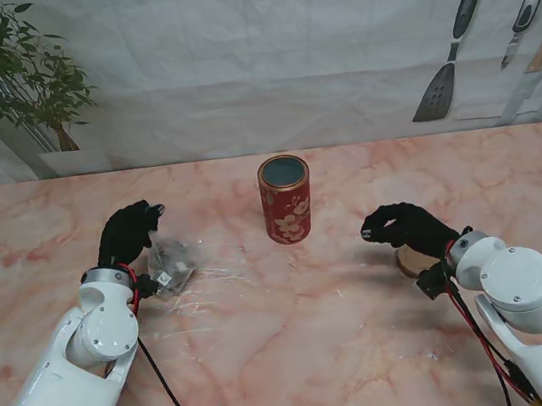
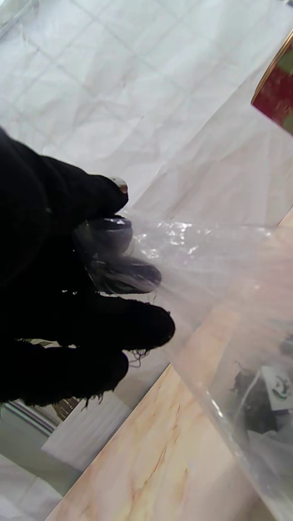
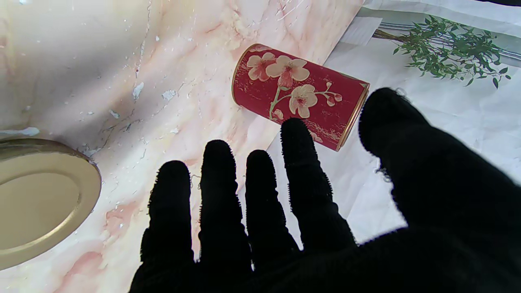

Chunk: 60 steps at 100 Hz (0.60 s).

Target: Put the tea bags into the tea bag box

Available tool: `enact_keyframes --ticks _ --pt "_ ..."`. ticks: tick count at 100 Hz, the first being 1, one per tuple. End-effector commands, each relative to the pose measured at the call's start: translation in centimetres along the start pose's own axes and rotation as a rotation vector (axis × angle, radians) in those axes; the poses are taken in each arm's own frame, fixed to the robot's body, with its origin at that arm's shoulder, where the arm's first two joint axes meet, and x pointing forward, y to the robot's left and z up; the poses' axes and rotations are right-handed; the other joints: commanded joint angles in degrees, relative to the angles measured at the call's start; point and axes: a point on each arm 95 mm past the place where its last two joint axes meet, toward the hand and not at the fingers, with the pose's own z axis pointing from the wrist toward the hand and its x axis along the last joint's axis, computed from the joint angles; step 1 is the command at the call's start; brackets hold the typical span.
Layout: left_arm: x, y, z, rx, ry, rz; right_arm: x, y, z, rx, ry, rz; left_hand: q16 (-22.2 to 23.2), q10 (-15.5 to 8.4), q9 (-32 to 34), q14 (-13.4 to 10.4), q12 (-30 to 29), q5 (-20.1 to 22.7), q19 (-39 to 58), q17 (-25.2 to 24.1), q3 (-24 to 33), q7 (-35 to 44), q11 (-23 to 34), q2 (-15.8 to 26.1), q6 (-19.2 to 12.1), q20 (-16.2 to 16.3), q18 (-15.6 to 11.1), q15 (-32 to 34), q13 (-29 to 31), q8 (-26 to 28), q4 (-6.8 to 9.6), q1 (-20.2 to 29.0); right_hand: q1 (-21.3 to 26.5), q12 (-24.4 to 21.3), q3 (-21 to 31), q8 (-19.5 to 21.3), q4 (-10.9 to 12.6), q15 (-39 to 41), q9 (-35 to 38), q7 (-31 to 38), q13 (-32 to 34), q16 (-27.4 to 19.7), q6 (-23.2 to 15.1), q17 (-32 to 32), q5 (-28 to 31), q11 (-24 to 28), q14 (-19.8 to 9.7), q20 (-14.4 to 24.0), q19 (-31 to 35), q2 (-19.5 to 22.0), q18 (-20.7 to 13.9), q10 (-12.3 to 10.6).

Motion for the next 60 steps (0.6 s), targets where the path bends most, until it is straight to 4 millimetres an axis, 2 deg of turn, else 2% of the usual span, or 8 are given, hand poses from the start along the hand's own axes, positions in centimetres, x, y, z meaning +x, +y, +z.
enact_keyframes --ticks 1,10,20,34,42,50,60 --pt "-0.2 -0.6 0.7 0.008 -0.010 0.028 0.0 -0.5 -0.1 0.023 -0.004 0.000 0.6 -3.3 -1.8 -0.4 -1.0 -1.7 -1.8 -1.3 2.3 -0.3 -0.7 6.2 -2.2 0.1 -2.8 -2.0 -1.3 -0.7 3.13 2.0 1.1 -0.4 -0.9 0.3 1.6 0.0 -1.4 0.3 -0.3 -0.2 -0.3 0.0 -0.8 0.1 0.0 1.0 -0.7 1.1 0.9 0.0" --pt "-0.9 -0.6 0.7 0.002 -0.022 0.065 -0.1 -0.6 -0.1 0.026 -0.007 0.003 1.0 -2.1 -4.4 1.0 -2.2 -3.2 -5.0 -4.8 2.3 -4.8 -4.1 6.3 -2.2 -0.1 -2.0 -5.8 -4.8 -4.2 3.06 1.5 1.1 -0.4 -0.9 0.3 1.6 0.0 -1.5 0.2 -0.4 -0.2 -0.3 0.0 -0.8 0.1 -0.1 1.0 -0.7 1.2 0.8 0.0" --pt "-1.5 -0.5 0.5 -0.020 -0.023 0.092 -0.3 -0.7 -0.1 0.028 -0.012 0.002 1.1 0.9 -9.1 3.9 -4.7 -5.8 -10.5 -10.4 2.1 -13.8 -10.9 5.8 -1.2 0.2 0.4 -12.3 -11.1 -10.0 2.85 0.0 1.1 -0.5 -1.0 0.3 1.6 0.0 -1.7 0.2 -0.5 -0.2 -0.4 -0.1 -1.0 0.1 -0.1 1.0 -0.7 1.1 0.7 0.0" --pt "-2.1 -0.7 0.1 -0.061 0.009 0.147 -0.4 -0.7 -0.2 0.030 -0.019 -0.004 -2.6 6.8 -17.1 8.8 -12.0 -9.2 -19.7 -18.2 2.1 -32.6 -24.9 3.5 3.7 0.2 5.2 -27.2 -24.9 -18.5 2.77 -9.2 1.0 -0.5 -1.0 0.2 1.6 -0.2 -2.1 0.0 -0.7 -0.3 -0.4 -0.2 -1.6 0.0 -0.2 0.9 -0.8 1.1 0.7 0.0" --pt "-2.3 -1.1 -0.1 -0.073 0.031 0.203 -0.4 -0.6 -0.2 0.034 -0.021 -0.003 -5.1 8.6 -20.6 11.0 -15.3 -9.4 -24.4 -21.7 2.2 -42.7 -30.7 2.6 5.5 -0.1 7.7 -33.0 -31.0 -22.0 2.95 -14.1 1.0 -0.6 -1.0 0.2 1.6 -0.3 -2.4 -0.1 -1.0 -0.4 -0.4 -0.3 -1.9 0.0 -0.2 0.9 -0.8 1.1 0.5 0.1" --pt "-2.2 -1.5 -0.2 -0.083 0.054 0.262 -0.5 -0.7 -0.2 0.037 -0.022 -0.001 -7.5 10.0 -23.4 12.0 -17.3 -10.4 -30.4 -25.0 2.4 -51.3 -34.7 2.3 7.4 -2.1 9.5 -37.0 -34.6 -24.8 3.26 -17.9 0.9 -0.6 -1.0 0.2 1.6 -0.4 -2.6 -0.2 -1.1 -0.4 -0.4 -0.3 -2.2 -0.1 -0.2 0.9 -0.9 1.1 0.6 0.1" --pt "-2.0 -2.1 -0.5 -0.103 0.080 0.333 -0.6 -0.6 -0.2 0.039 -0.024 0.002 -11.1 11.1 -26.4 13.0 -19.6 -12.0 -39.5 -28.1 2.6 -59.0 -39.1 2.1 8.2 -6.3 12.0 -41.9 -38.5 -27.9 3.78 -22.1 1.0 -0.6 -1.1 0.1 1.6 -0.4 -2.8 -0.3 -1.2 -0.4 -0.3 -0.5 -2.4 -0.1 -0.3 0.9 -0.9 1.2 0.5 0.2"
